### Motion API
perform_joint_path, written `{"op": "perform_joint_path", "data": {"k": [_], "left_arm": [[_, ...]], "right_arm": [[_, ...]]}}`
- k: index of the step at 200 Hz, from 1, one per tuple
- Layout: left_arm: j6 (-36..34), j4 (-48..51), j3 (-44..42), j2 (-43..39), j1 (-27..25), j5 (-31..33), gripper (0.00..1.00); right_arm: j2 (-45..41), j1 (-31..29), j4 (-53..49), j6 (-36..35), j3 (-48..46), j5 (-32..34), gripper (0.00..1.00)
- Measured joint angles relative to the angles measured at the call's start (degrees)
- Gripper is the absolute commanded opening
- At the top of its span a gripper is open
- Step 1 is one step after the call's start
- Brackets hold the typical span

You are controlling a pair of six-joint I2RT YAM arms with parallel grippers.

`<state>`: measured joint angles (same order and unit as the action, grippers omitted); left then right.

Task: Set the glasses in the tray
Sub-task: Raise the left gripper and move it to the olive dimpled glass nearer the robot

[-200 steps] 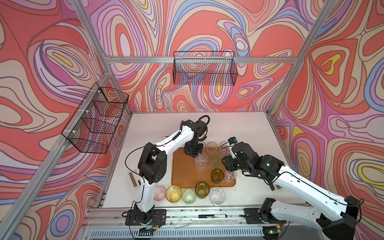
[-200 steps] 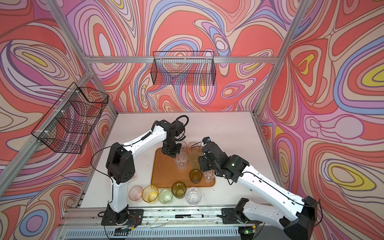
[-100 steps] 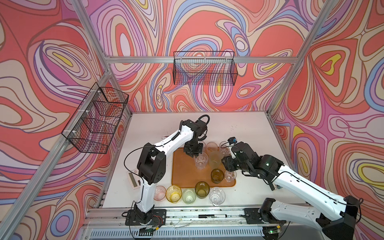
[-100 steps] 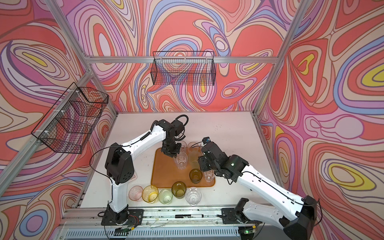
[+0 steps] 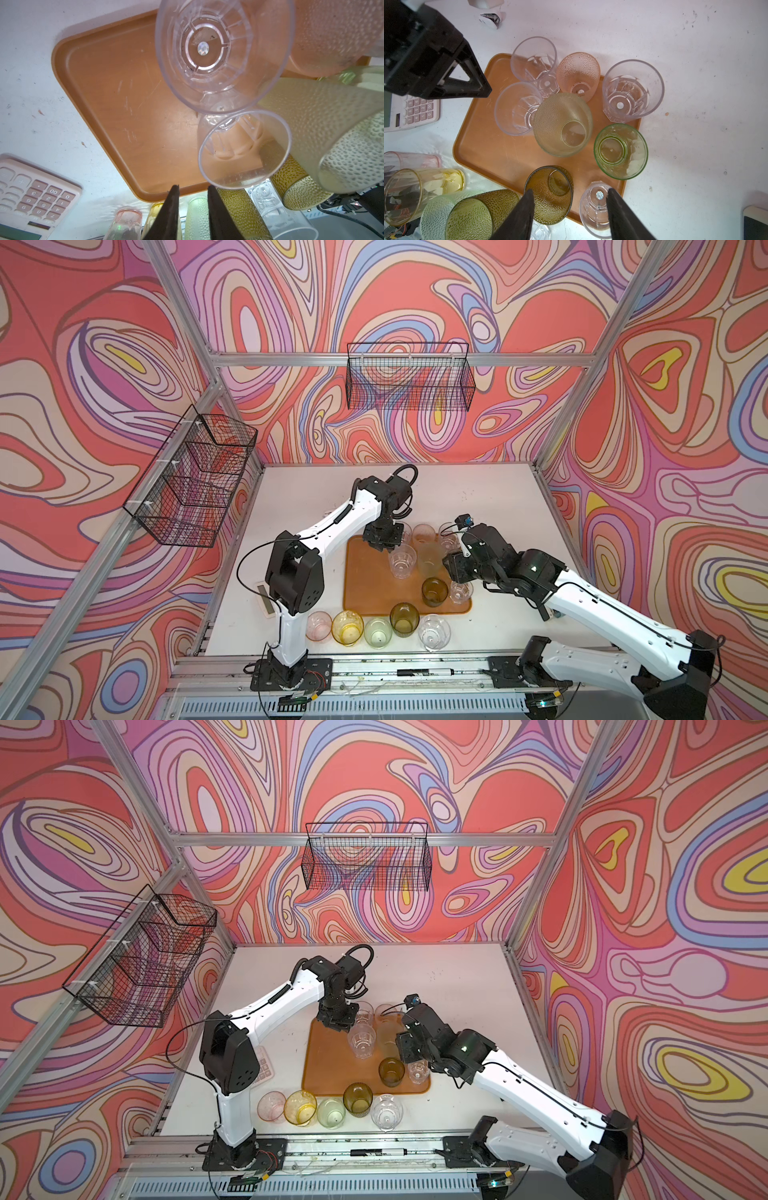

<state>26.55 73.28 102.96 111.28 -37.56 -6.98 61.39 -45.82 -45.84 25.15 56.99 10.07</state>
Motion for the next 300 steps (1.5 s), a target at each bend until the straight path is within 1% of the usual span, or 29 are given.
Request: {"op": "perform_joint_path", "data": {"k": [36,90,131,229,300], "left_arm": [[-1.57,0.46,0.02,-2.78,0.0,0.48,0.29],[-6.29,0.46,-0.46,-7.91,0.0,2.08,0.3],[-9.03,0.55,-2.25,-9.38,0.0,2.56,0.3],[-13.75,0.13,-9.18,-14.71,-0.15,2.29,0.32],[-15.02,-1.99,-14.75,-20.35,-2.49,0.61,0.33]], "right_arm": [[-0.11,0.0,-0.02,0.0,0.0,0.02,0.58],[-0.09,0.0,-0.04,0.02,0.0,0.02,0.58],[0.15,0.0,-0.09,0.04,0.0,0.02,0.58],[0.42,0.0,-0.76,0.66,0.15,0.02,0.59],[0.57,0.0,-1.31,1.22,0.39,0.33,0.59]]}}
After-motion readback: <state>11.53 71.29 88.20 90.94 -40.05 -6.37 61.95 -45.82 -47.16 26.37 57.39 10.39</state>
